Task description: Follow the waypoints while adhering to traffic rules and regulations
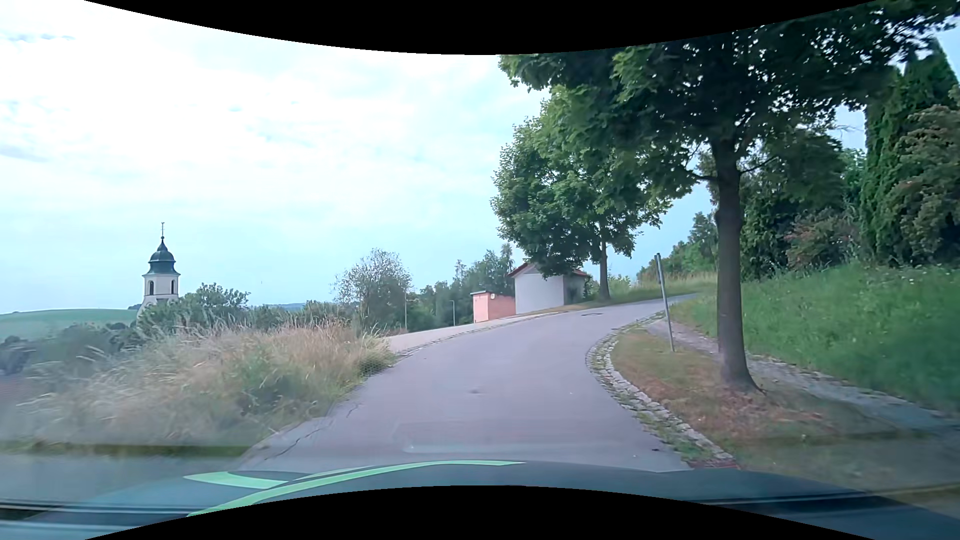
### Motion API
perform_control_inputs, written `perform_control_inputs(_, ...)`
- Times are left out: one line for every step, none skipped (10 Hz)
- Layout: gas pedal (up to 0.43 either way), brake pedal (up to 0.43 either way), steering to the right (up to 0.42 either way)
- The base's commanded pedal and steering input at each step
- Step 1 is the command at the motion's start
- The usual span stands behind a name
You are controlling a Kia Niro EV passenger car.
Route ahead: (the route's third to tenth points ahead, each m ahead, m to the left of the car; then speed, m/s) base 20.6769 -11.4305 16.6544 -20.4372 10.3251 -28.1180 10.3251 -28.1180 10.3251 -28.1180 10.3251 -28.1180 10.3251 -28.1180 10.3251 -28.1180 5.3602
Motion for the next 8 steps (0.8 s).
perform_control_inputs(0.0, 0.0, 0.034)
perform_control_inputs(0.0, 0.0, 0.04)
perform_control_inputs(0.0, 0.0, 0.052)
perform_control_inputs(0.0, 0.0, 0.06)
perform_control_inputs(0.0, 0.0, 0.066)
perform_control_inputs(0.0, 0.0, 0.07)
perform_control_inputs(0.0, 0.0, 0.076)
perform_control_inputs(0.0, 0.0, 0.085)
